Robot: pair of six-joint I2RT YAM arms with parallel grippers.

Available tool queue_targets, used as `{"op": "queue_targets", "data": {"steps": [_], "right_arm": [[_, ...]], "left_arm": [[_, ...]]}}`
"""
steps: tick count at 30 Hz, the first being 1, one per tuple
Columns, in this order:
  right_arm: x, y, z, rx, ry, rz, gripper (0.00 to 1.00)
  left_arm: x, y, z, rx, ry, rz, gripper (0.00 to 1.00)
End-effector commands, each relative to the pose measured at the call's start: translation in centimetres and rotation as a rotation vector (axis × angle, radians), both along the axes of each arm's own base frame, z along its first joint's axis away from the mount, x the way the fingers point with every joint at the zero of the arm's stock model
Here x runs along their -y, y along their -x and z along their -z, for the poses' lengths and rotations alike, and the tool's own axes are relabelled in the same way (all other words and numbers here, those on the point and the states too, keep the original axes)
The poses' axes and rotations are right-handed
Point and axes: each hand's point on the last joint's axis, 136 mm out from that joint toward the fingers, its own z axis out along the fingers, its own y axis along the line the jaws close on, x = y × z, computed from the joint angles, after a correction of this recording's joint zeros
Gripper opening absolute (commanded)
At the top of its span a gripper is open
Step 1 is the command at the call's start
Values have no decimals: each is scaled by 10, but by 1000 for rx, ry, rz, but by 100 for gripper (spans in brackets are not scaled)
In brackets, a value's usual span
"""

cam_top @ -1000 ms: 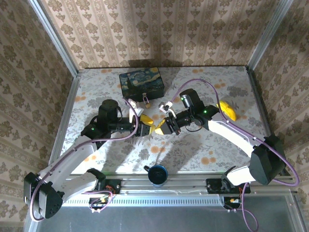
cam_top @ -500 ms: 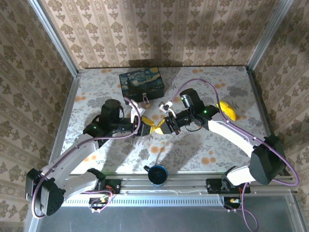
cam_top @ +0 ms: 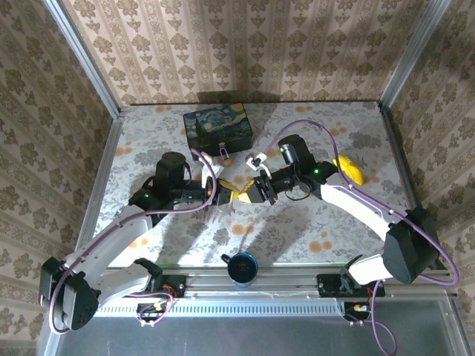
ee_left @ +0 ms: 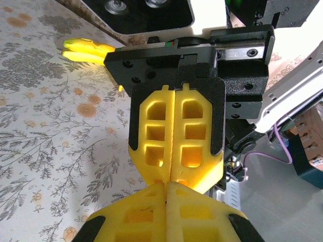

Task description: Unlock a padlock with a key

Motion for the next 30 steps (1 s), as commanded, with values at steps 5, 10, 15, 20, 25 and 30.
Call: {"op": "queue_targets", "data": {"steps": [5, 10, 15, 20, 25, 30], "right_arm": [[-1, -19, -24, 101, -68, 126, 31], [4, -27, -20, 118, -43, 194, 47], [12, -37, -14, 120, -17, 280, 58], [23, -52, -13, 120, -4, 391, 65], [33, -64, -18, 98, -22, 493, 68], [33, -69, -27, 32, -107, 543, 68]], "left_arm": [[-3, -15, 0, -12, -37, -112, 0], [-9, -30, -5, -20, -29, -191, 0], [-20, -45, -9, -49, 10, -268, 0], [-29, -54, -7, -88, 33, -311, 0], [-37, -62, -5, -120, 48, -361, 0], [-48, -71, -12, -163, 99, -434, 0]]}}
